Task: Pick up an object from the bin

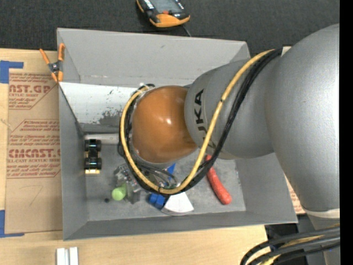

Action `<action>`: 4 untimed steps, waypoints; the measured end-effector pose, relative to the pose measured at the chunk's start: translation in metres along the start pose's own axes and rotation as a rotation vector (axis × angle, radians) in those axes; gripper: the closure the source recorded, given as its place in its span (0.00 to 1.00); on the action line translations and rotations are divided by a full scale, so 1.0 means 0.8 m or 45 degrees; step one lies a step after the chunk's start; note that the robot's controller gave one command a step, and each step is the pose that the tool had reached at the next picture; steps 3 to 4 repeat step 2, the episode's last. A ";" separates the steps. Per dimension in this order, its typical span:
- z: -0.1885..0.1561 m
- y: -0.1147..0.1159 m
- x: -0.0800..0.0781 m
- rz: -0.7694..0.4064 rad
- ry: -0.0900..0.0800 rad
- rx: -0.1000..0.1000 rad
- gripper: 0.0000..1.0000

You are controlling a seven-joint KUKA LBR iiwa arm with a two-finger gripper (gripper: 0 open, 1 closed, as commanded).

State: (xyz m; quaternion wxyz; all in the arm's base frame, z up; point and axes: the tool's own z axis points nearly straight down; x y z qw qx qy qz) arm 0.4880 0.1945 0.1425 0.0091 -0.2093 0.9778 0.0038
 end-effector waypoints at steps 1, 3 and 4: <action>-0.005 0.000 0.000 0.000 -0.001 -0.001 1.00; -0.033 0.001 0.000 -0.001 0.003 0.000 1.00; -0.033 0.001 0.000 -0.001 0.003 0.000 1.00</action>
Offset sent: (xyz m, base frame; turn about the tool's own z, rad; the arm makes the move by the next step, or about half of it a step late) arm 0.0001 0.0003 0.0444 -0.0004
